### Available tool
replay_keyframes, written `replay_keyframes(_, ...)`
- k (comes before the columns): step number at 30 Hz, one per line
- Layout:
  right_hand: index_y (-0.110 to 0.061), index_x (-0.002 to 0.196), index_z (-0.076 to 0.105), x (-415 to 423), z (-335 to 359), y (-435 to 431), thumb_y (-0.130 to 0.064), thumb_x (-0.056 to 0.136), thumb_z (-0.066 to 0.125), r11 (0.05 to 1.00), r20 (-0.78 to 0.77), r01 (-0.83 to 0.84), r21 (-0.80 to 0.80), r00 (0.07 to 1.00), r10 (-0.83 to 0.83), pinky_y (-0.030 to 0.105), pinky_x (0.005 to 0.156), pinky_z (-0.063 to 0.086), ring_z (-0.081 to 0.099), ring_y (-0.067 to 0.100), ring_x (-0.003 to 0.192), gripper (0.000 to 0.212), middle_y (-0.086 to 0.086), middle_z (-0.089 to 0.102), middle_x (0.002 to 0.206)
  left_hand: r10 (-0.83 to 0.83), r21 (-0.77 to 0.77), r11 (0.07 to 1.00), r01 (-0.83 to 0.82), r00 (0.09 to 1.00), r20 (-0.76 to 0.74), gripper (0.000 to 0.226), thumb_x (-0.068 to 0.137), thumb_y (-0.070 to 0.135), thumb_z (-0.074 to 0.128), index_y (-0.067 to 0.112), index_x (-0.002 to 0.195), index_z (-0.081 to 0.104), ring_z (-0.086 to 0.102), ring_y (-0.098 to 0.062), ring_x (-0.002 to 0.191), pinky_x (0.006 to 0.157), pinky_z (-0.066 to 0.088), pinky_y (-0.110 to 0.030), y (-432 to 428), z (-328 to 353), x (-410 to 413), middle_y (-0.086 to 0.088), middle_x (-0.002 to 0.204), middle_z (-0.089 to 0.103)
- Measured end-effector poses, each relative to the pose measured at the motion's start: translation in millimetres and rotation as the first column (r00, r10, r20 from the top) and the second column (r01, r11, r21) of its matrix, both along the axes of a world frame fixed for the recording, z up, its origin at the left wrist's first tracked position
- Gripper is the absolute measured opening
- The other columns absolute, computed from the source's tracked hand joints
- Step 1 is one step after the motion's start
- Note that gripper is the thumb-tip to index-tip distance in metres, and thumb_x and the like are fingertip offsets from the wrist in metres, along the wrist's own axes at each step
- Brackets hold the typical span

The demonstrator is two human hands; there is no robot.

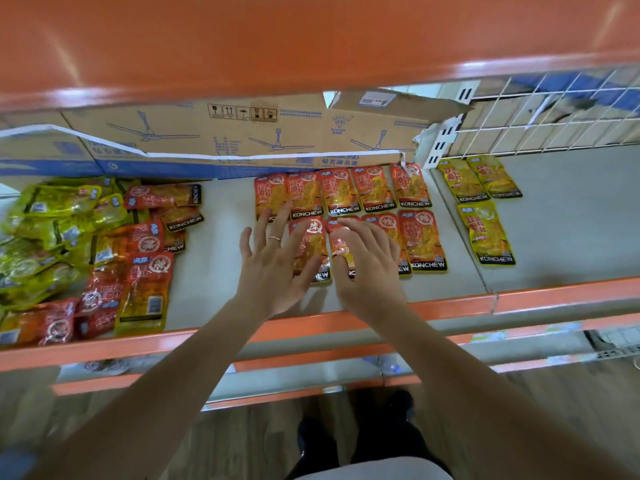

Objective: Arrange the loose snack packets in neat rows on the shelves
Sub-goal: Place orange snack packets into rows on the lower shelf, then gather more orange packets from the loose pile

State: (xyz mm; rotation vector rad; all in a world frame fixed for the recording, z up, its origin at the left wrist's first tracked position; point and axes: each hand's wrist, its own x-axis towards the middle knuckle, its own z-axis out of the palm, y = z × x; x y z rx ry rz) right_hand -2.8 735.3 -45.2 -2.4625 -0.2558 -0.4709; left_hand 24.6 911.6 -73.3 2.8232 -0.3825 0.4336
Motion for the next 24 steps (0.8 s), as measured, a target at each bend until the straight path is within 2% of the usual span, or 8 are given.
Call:
replay_keyframes(3, -0.02, 0.125, 0.061, -1.3, 3.7, -12.3, -0.033, 0.089, 0.047, 0.998, -0.008, 0.023, -0.054, 1.0, -0.023, 0.04, 0.111, 0.02, 0.036, 0.015, 0.137, 0.04, -0.008, 0.052, 0.142, -0.005, -0.02, 1.0, 0.006, 0.999, 0.041, 0.063, 0.093, 0.064, 0.034, 0.026, 0.139, 0.054, 0.024, -0.035, 0.149, 0.112, 0.025, -0.062, -9.6, 3.2, -3.0, -0.005, 0.163, 0.027)
replay_keyframes(6, -0.021, 0.127, 0.059, -1.7, 8.2, -27.7, -0.035, 0.09, 0.045, 0.996, -0.016, 0.048, -0.074, 0.999, -0.049, 0.042, 0.112, 0.02, 0.034, 0.015, 0.137, 0.042, -0.008, 0.051, 0.143, -0.011, -0.01, 1.0, 0.011, 0.996, 0.084, 0.062, 0.095, 0.064, 0.032, 0.026, 0.137, 0.056, 0.028, -0.035, 0.148, 0.113, 0.022, -0.057, -25.2, 10.3, -6.3, -0.005, 0.162, 0.032)
replay_keyframes(9, -0.023, 0.127, 0.06, 1.2, 12.8, -47.7, -0.036, 0.09, 0.043, 0.994, -0.004, 0.066, -0.086, 0.998, -0.067, 0.046, 0.113, 0.023, 0.035, 0.017, 0.138, 0.043, -0.008, 0.049, 0.145, 0.022, 0.008, 1.0, -0.023, 0.996, 0.085, 0.059, 0.093, 0.063, 0.036, 0.028, 0.137, 0.057, 0.024, -0.03, 0.15, 0.114, 0.019, -0.053, -43.9, 20.6, -6.7, 0.0, 0.162, 0.03)
replay_keyframes(13, -0.024, 0.106, 0.071, 4.1, 21.0, -94.4, -0.023, 0.08, 0.045, 0.997, 0.084, 0.049, -0.057, 0.995, -0.044, 0.046, 0.105, 0.028, 0.04, 0.021, 0.134, 0.036, -0.005, 0.054, 0.143, 0.022, 0.021, 0.999, -0.024, 0.998, 0.052, 0.061, 0.093, 0.062, 0.034, 0.028, 0.14, 0.052, 0.018, -0.029, 0.151, 0.115, 0.02, -0.056, -77.3, 37.7, -3.8, 0.001, 0.164, 0.024)
replay_keyframes(16, -0.022, 0.095, 0.073, -0.2, 25.5, -145.9, -0.02, 0.073, 0.043, 0.997, 0.109, 0.06, -0.057, 0.993, -0.053, 0.046, 0.102, 0.028, 0.043, 0.025, 0.132, 0.037, -0.002, 0.056, 0.141, 0.009, 0.024, 1.0, -0.01, 0.999, 0.032, 0.061, 0.094, 0.063, 0.032, 0.028, 0.14, 0.051, 0.016, -0.031, 0.152, 0.116, 0.018, -0.058, -125.6, 48.9, -5.4, 0.001, 0.165, 0.021)
replay_keyframes(19, -0.021, 0.074, 0.069, -6.5, 28.0, -210.6, -0.017, 0.071, 0.046, 0.995, 0.108, 0.09, -0.049, 0.991, -0.084, 0.046, 0.097, 0.034, 0.049, 0.027, 0.126, 0.024, -0.002, 0.06, 0.135, -0.021, 0.033, 0.999, 0.02, 1.0, 0.014, 0.063, 0.092, 0.063, 0.032, 0.029, 0.143, 0.049, 0.013, -0.03, 0.153, 0.117, 0.014, -0.057, -192.9, 52.6, -12.9, 0.001, 0.166, 0.019)
replay_keyframes(21, -0.019, 0.06, 0.062, -12.2, 30.1, -259.4, -0.021, 0.07, 0.041, 0.993, 0.092, 0.114, -0.036, 0.99, -0.11, 0.047, 0.093, 0.036, 0.054, 0.028, 0.118, 0.023, -0.002, 0.063, 0.129, -0.05, 0.028, 0.998, 0.051, 0.999, -0.012, 0.064, 0.092, 0.062, 0.032, 0.028, 0.143, 0.049, 0.015, -0.03, 0.152, 0.117, 0.014, -0.056, -243.1, 52.2, -19.7, -0.002, 0.165, 0.022)
replay_keyframes(24, -0.021, 0.057, 0.061, -23.4, 29.7, -333.4, -0.024, 0.069, 0.037, 0.987, 0.077, 0.157, -0.033, 0.985, -0.154, 0.041, 0.093, 0.031, 0.055, 0.027, 0.111, 0.027, -0.004, 0.065, 0.124, -0.099, 0.0, 0.995, 0.099, 0.995, 0.005, 0.062, 0.092, 0.062, 0.035, 0.026, 0.139, 0.053, 0.021, -0.032, 0.15, 0.115, 0.02, -0.059, -316.9, 50.7, -30.5, -0.005, 0.162, 0.031)
